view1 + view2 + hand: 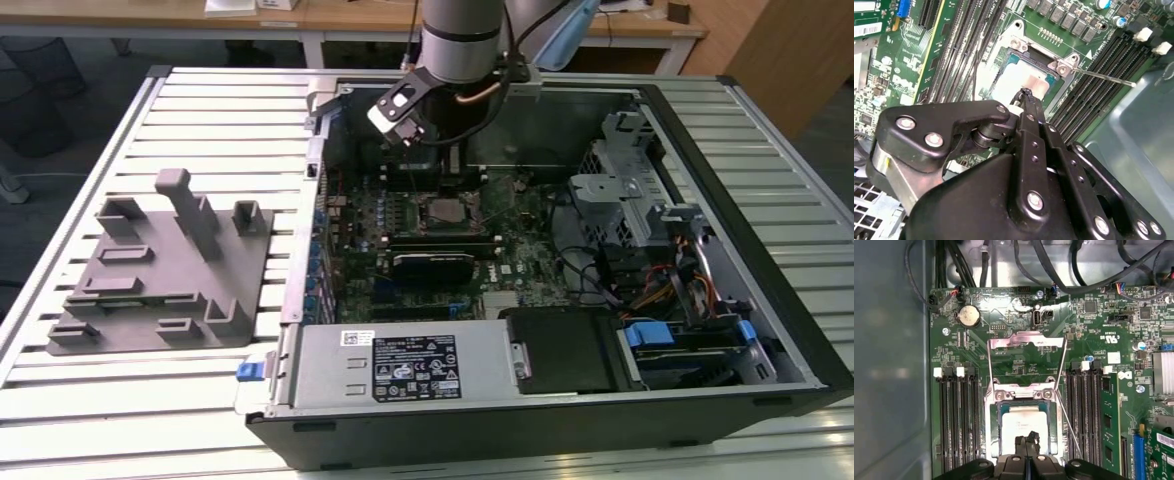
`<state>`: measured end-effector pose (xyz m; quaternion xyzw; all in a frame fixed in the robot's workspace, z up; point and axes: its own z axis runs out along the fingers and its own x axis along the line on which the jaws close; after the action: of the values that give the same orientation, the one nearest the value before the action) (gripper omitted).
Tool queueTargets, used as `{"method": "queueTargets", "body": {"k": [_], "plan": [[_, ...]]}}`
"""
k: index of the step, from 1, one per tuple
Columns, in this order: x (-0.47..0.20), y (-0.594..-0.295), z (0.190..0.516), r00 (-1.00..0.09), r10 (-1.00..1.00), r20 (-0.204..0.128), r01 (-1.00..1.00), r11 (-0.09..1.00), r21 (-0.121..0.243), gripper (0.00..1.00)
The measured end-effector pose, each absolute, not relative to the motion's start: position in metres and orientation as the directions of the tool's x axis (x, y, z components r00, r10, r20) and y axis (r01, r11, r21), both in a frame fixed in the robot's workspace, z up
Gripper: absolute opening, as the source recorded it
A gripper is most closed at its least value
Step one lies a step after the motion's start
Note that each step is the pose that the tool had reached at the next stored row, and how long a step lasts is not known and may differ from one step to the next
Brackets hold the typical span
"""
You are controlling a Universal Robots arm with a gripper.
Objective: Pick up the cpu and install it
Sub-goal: 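Close the cpu cover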
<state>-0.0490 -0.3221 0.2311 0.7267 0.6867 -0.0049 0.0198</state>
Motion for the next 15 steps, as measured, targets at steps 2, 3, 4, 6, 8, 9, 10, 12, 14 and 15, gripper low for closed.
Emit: {"method": "queueTargets", "body": {"k": [2,3,4,6,8,9,10,12,14,15], "plan": [[-0.049,-0.322,0.237,0.057,0.998,-0.034,0.998,-0.056,0.022,0.11],[-0.049,-0.322,0.241,0.057,0.998,-0.034,0.998,-0.056,0.022,0.11],[-0.049,-0.322,0.245,0.057,0.998,-0.034,0.998,-0.056,0.022,0.11],[-0.049,-0.322,0.247,0.057,0.998,-0.034,0.998,-0.056,0.022,0.11],[-0.049,-0.323,0.247,0.057,0.998,-0.034,0.998,-0.056,0.022,0.11],[-0.049,-0.324,0.247,0.057,0.998,-0.034,0.998,-0.056,0.022,0.11],[-0.049,-0.326,0.247,0.057,0.998,-0.034,0.998,-0.056,0.022,0.11],[-0.049,-0.330,0.247,0.057,0.998,-0.034,0.998,-0.056,0.022,0.11],[-0.049,-0.334,0.247,0.057,0.998,-0.034,0.998,-0.056,0.022,0.11],[-0.049,-0.334,0.247,0.057,0.998,-0.034,0.998,-0.056,0.022,0.11]]}}
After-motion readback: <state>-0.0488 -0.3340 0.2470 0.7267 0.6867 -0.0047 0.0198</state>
